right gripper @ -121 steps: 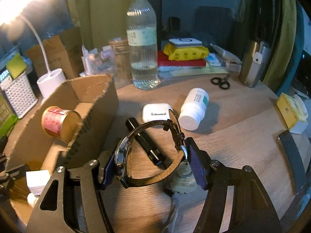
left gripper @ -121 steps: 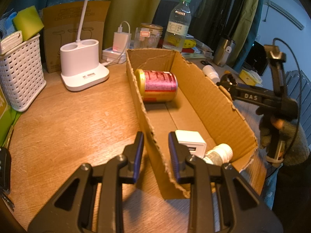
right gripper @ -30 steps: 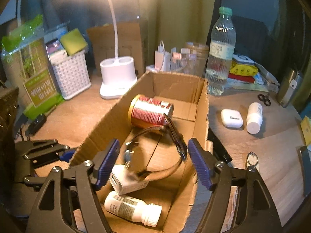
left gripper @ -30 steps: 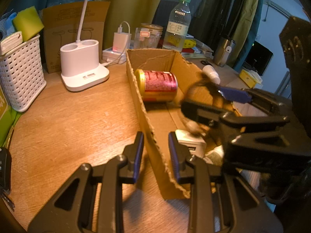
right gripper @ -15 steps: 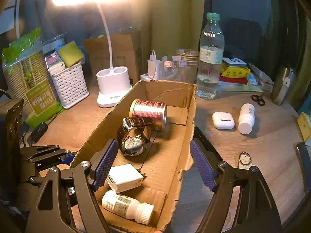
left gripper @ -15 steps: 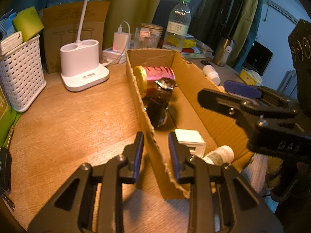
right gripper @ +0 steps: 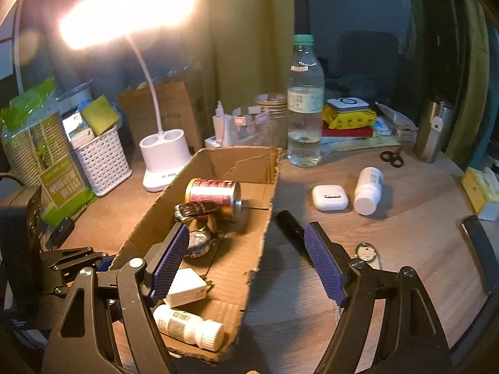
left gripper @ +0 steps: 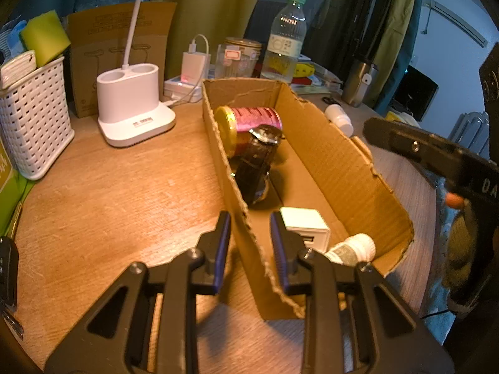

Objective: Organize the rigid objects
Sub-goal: 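Move the right tool to the round keychain tag and close on it, then lift the keychain tag with the right tool and carry it over the box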

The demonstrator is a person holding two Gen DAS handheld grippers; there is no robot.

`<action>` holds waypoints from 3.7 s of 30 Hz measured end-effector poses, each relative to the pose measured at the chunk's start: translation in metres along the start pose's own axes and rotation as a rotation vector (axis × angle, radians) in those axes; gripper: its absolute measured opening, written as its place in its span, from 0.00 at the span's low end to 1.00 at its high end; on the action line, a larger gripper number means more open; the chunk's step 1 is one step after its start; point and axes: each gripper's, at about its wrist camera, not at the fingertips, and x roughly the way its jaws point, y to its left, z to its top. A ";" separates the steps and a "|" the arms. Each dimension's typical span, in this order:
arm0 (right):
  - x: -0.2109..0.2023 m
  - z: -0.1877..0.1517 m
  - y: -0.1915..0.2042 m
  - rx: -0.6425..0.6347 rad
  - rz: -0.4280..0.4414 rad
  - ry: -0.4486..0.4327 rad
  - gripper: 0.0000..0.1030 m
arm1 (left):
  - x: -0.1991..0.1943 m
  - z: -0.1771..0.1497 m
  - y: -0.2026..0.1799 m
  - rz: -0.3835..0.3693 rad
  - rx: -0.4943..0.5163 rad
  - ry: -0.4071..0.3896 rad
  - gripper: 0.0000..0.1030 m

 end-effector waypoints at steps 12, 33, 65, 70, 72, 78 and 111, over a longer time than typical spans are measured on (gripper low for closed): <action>0.003 -0.004 -0.026 0.050 -0.113 0.005 0.77 | -0.001 0.000 0.000 0.007 -0.007 -0.002 0.27; 0.047 -0.023 -0.095 0.196 -0.371 0.138 0.77 | 0.003 0.002 0.002 -0.001 -0.012 0.006 0.27; 0.085 -0.034 -0.117 0.282 -0.405 0.217 0.32 | 0.003 0.002 0.003 -0.002 -0.005 0.010 0.27; 0.084 -0.034 -0.112 0.258 -0.405 0.214 0.32 | 0.003 0.002 0.004 -0.004 -0.007 0.010 0.27; 0.083 -0.033 -0.109 0.245 -0.409 0.209 0.32 | 0.002 0.001 0.003 -0.003 -0.005 0.010 0.27; 0.079 -0.033 -0.104 0.235 -0.404 0.190 0.32 | 0.003 0.002 0.003 -0.003 -0.006 0.010 0.27; -0.015 0.023 0.023 0.016 -0.213 -0.042 0.32 | 0.002 0.002 0.000 0.021 0.009 0.003 0.27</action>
